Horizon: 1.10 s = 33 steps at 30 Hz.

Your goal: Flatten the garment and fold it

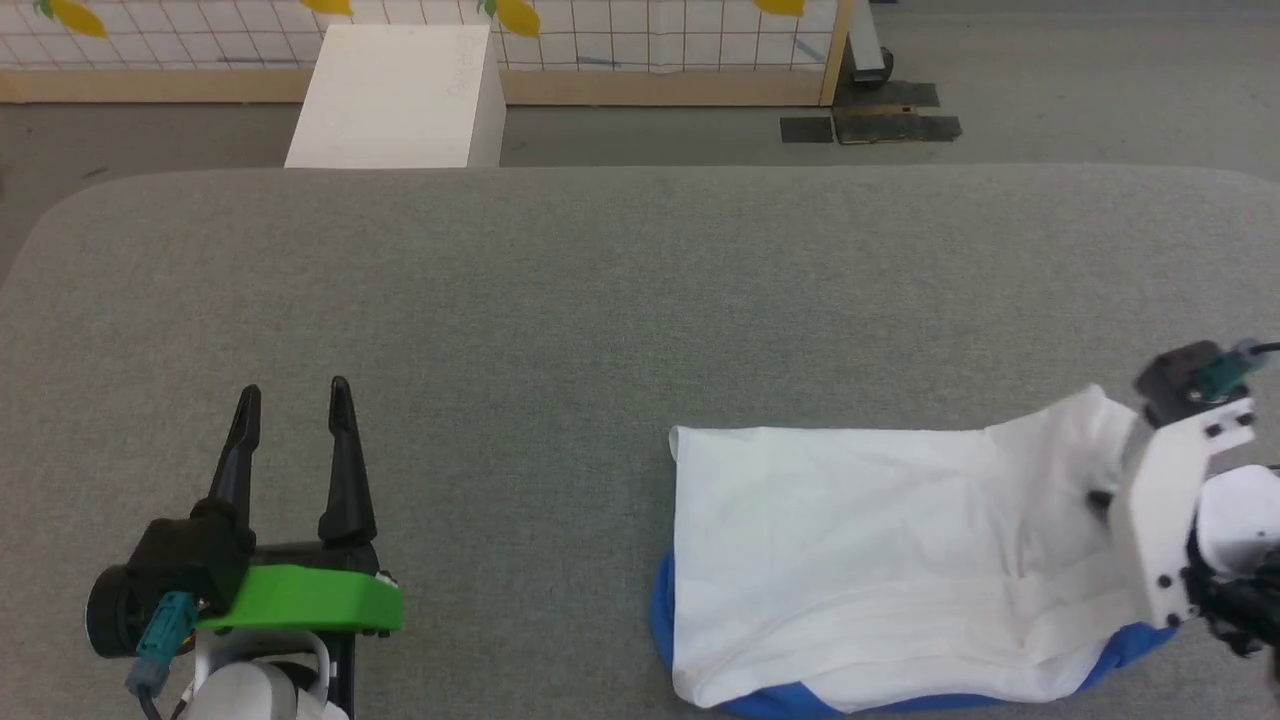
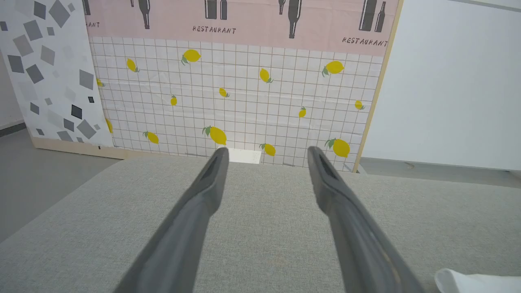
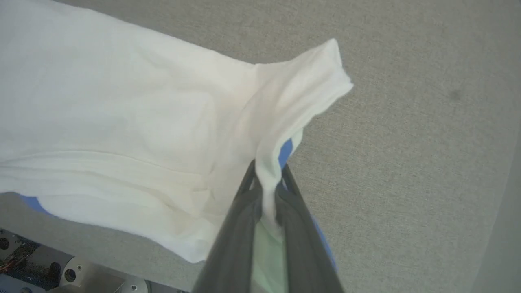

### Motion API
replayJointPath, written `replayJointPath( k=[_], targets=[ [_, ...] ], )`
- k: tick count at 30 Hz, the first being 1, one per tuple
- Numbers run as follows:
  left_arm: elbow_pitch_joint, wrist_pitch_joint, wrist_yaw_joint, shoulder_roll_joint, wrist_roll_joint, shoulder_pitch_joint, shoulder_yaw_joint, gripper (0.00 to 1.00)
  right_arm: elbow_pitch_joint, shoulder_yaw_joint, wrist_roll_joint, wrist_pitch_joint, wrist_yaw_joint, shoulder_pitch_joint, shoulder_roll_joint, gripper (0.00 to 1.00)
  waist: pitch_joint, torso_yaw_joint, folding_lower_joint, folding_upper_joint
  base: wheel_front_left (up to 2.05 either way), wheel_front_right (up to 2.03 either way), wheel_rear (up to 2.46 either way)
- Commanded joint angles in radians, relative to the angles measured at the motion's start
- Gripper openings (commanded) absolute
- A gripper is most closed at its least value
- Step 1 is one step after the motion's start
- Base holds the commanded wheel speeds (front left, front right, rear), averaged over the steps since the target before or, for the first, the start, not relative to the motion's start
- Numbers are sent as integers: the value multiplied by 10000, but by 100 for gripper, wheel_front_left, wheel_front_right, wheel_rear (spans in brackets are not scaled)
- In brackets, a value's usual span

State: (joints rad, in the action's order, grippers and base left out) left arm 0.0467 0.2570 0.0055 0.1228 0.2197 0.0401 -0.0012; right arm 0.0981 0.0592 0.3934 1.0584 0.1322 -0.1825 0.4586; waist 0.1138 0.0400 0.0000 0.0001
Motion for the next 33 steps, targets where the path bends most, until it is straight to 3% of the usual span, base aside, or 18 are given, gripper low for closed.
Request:
replayJointPath(
  k=[1,5,10,19,32,33],
  targets=[
    [37,47,-67,-35,-34,-87,33,100,377,263,255,121,-15,76,-60,0,-8,-2,0,-1,0,0,0],
    [51,47,-106,-55,-25,-64,29,100,1006,1243,599,237,-15,-58,-306,0,21,56,0,-1,0,0,0],
    [70,47,-174,-85,-2,-30,19,100,762,2375,909,-20,-15,-464,-882,0,127,243,0,-1,0,0,0],
    [50,47,-243,-172,25,-31,48,100,-948,3585,942,-1038,-15,-1275,-2337,0,320,627,0,-1,0,0,0],
    [-52,47,-289,-285,39,-36,124,100,-3307,4117,358,-2341,-15,-1707,-3264,0,421,820,0,-1,0,0,0],
    [-71,47,-297,-290,37,-55,131,100,-3429,4131,300,-2496,-15,-1722,-3331,8,393,794,0,-1,0,0,0]
  ],
)
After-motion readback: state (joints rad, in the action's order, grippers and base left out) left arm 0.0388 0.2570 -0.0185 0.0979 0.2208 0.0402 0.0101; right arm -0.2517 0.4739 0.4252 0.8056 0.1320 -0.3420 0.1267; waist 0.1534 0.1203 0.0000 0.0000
